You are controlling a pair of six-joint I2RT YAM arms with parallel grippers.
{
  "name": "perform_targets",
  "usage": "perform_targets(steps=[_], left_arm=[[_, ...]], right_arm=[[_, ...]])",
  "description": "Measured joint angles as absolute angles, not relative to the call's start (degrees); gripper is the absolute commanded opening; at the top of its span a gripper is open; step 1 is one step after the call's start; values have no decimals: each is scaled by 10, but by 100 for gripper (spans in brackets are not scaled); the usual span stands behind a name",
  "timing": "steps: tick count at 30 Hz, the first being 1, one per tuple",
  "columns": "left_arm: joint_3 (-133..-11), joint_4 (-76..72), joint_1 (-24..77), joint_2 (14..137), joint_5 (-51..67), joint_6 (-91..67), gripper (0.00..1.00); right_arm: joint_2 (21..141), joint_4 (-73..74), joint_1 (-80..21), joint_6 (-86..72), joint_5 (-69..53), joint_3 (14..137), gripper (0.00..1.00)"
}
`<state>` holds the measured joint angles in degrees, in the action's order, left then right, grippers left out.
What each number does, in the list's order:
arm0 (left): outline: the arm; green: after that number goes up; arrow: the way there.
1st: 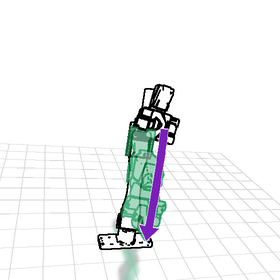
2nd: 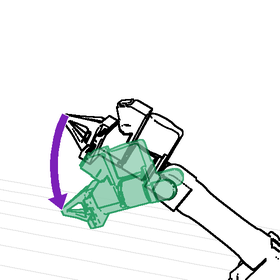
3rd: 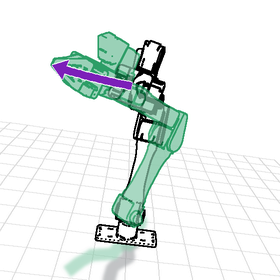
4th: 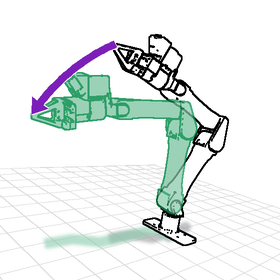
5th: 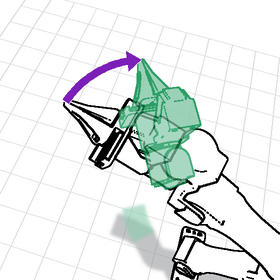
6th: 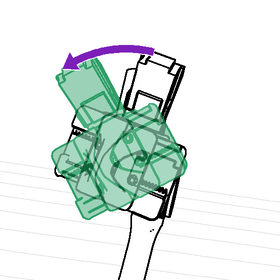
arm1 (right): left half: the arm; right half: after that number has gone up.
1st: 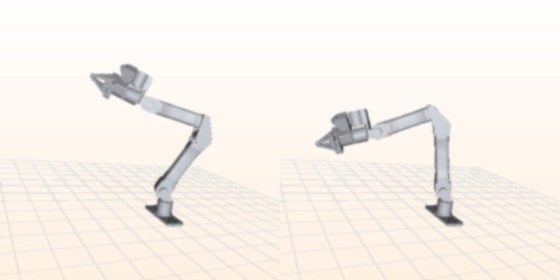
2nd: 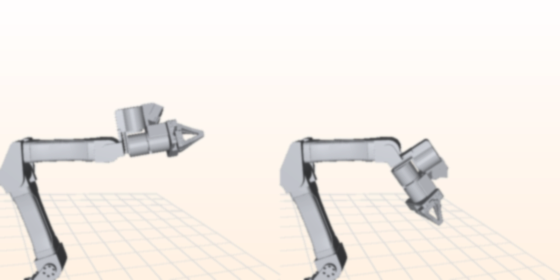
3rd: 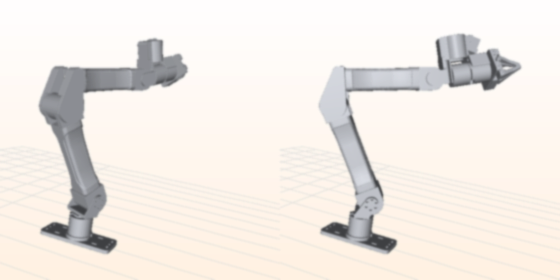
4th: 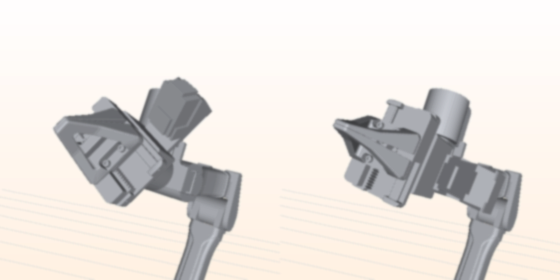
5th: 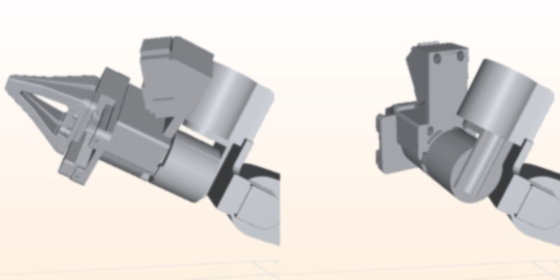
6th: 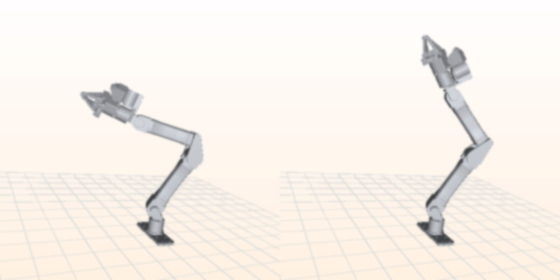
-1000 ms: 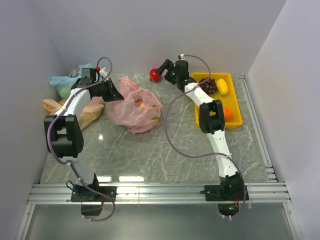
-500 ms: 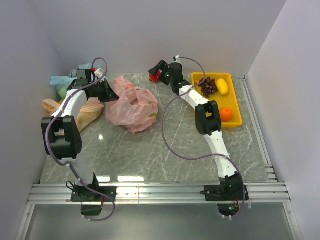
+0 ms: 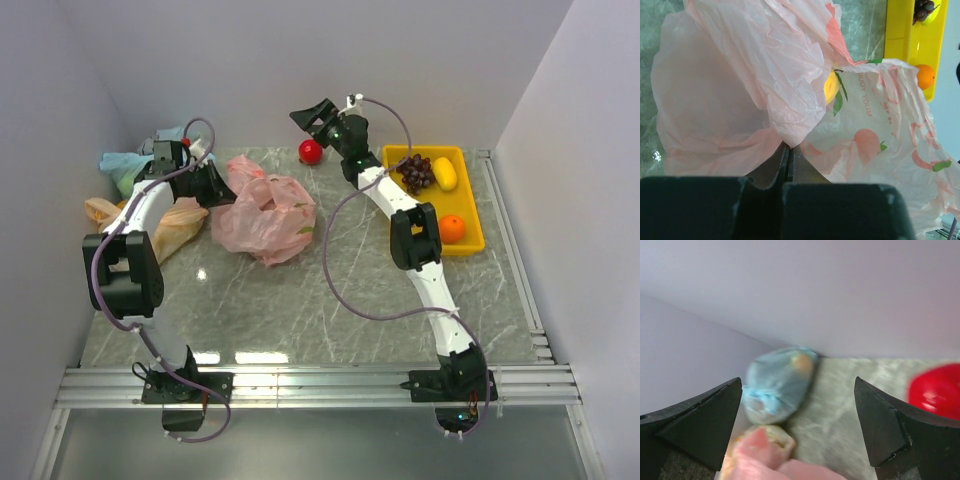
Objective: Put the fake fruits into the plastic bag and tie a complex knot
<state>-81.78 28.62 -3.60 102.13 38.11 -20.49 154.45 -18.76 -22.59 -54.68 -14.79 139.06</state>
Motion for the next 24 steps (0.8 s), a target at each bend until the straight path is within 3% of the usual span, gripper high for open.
perform_targets(steps=[9,24], left_arm=[[-787,298,-48,1007,376,-205,0],[-760,299,-66,967,377,-207,0]], right_arm=[[1567,-235,-263,-561,-91,1395,100],[1612,-192,-276,-593,22,1395,100]])
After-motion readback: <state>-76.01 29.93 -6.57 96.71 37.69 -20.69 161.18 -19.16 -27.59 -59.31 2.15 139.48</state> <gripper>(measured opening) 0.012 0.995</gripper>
